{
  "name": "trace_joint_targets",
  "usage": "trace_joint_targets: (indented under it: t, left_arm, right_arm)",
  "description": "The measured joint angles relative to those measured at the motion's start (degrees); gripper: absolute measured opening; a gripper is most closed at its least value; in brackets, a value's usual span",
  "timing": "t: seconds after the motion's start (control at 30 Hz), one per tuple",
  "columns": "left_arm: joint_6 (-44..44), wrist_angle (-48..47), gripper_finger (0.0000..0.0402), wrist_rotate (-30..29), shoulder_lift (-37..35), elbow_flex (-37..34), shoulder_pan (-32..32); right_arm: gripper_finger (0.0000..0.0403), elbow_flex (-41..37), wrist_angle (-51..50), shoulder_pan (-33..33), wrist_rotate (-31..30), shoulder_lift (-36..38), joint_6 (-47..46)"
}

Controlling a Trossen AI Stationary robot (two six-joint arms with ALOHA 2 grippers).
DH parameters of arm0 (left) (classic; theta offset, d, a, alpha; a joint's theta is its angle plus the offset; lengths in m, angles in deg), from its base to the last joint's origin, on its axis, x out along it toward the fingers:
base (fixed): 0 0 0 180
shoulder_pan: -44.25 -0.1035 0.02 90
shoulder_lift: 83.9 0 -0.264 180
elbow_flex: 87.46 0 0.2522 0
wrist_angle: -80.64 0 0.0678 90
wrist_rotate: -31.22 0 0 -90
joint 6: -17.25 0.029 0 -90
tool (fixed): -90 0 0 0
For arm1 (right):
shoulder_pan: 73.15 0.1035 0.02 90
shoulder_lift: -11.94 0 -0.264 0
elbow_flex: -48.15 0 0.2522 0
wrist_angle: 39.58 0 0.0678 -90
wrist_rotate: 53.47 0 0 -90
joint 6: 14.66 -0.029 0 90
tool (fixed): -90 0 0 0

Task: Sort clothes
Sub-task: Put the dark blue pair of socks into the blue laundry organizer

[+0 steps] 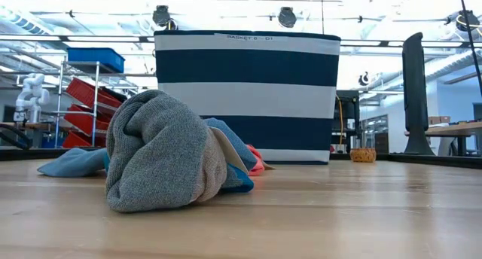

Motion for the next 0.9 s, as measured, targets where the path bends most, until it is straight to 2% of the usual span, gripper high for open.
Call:
trace_joint_targets:
  t: [0.13, 0.27, 0.33, 0.57, 0.67, 0.77, 0.9]
  left_arm:
    - [-0.2, -0.4, 0.0153, 0.3, 0.0, 0.0, 0.0]
    - [3.3, 0.5, 0.0045, 1.0, 0.0, 0.0, 0.6]
    - [5.7, 1.5, 0.0019, 0.8, 0.0, 0.0, 1.4]
    - [5.8, 1.6, 0.0013, -1.9, 0.0, 0.0, 1.8]
    - [5.7, 1.6, 0.0013, -2.9, 0.0, 0.0, 1.7]
    - [5.7, 1.8, 0.0013, -4.0, -0.1, 0.0, 1.8]
    - [5.7, -0.8, 0.0012, -5.9, -0.7, 0.0, 2.1]
  right_arm:
    - [0.0013, 0.0, 0.6, -0.2, 0.0, -0.3, 0.1]
    - [0.0038, 0.0, 0.8, -0.3, -0.2, -0.3, 2.0]
    - [0.0062, 0.1, 0.7, 0.1, -0.1, -0.3, 3.5]
    - [0.0177, 0.1, -0.1, 0.7, -0.5, 0.1, 8.8]
    - [0.0217, 0.1, -4.4, 0.7, -0.5, 1.8, 10.4]
    - [0.0239, 0.1, -11.8, 0.6, -1.0, 5.2, 8.9]
    - [0.0243, 0.0, -20.5, 0.9, -1.3, 10.7, 3.0]
